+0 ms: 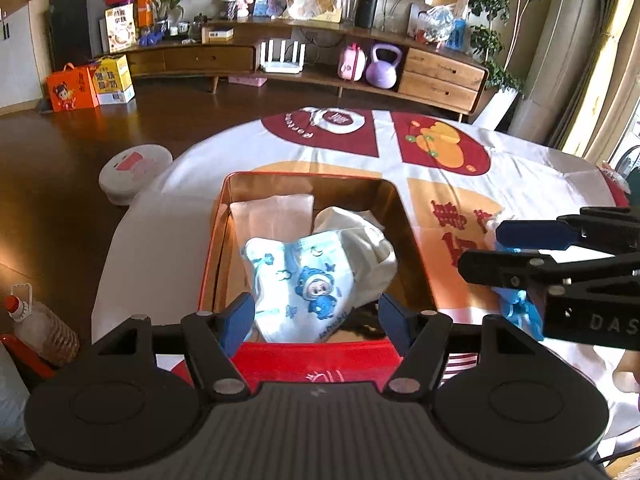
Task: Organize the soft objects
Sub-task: 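Move both tools away from the box toward the blue glove on the table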
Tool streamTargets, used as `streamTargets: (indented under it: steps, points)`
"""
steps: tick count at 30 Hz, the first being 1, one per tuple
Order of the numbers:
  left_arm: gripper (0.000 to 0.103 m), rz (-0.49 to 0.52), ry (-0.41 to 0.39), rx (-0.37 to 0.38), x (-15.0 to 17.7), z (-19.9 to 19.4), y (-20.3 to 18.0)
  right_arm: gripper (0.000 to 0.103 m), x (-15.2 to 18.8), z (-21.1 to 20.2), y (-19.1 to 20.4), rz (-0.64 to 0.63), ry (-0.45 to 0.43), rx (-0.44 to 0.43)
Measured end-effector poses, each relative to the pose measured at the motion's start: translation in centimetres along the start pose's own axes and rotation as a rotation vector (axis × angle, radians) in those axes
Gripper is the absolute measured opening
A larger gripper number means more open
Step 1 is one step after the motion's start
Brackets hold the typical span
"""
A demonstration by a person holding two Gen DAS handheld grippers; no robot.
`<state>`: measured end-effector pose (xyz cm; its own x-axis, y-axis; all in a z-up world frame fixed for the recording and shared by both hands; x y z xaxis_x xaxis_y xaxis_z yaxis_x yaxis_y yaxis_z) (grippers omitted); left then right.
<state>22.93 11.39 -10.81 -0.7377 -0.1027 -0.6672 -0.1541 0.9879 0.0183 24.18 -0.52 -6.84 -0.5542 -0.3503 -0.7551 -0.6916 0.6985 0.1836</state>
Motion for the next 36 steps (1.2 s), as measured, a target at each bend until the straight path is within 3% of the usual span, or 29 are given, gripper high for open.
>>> streamTargets:
  steps: [11,15,25,36]
  points:
    - [0.073,0.014,-0.087,0.008,0.0,-4.4,-2.6,0.073,1.7,-5.2,0.2,0.028,-0.082,-0.013]
    - [0.081,0.011,-0.117,0.023,0.0,-5.7,-3.8,0.079,2.4,-6.9,-0.4,0.043,-0.107,-0.007]
    - [0.082,0.006,-0.16,0.045,1.1,-7.8,-6.5,0.1,4.9,-11.1,-2.1,0.08,-0.16,0.025]
    - [0.085,0.008,-0.214,0.1,2.0,-9.1,-10.5,0.103,8.0,-14.6,-5.2,0.126,-0.201,0.093]
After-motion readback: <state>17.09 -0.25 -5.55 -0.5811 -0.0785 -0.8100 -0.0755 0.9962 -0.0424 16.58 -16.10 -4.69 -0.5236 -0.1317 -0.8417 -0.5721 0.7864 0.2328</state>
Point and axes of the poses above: each gripper's, at about its wrist camera, not at the fingertips, and z roughly the way its jaws point, y to its left, x to its underside, the point moved 7 cm from there along z, roughly the way its jaws point, and after that the axes turned 10 degrees about -x, right-handed, at the moved point
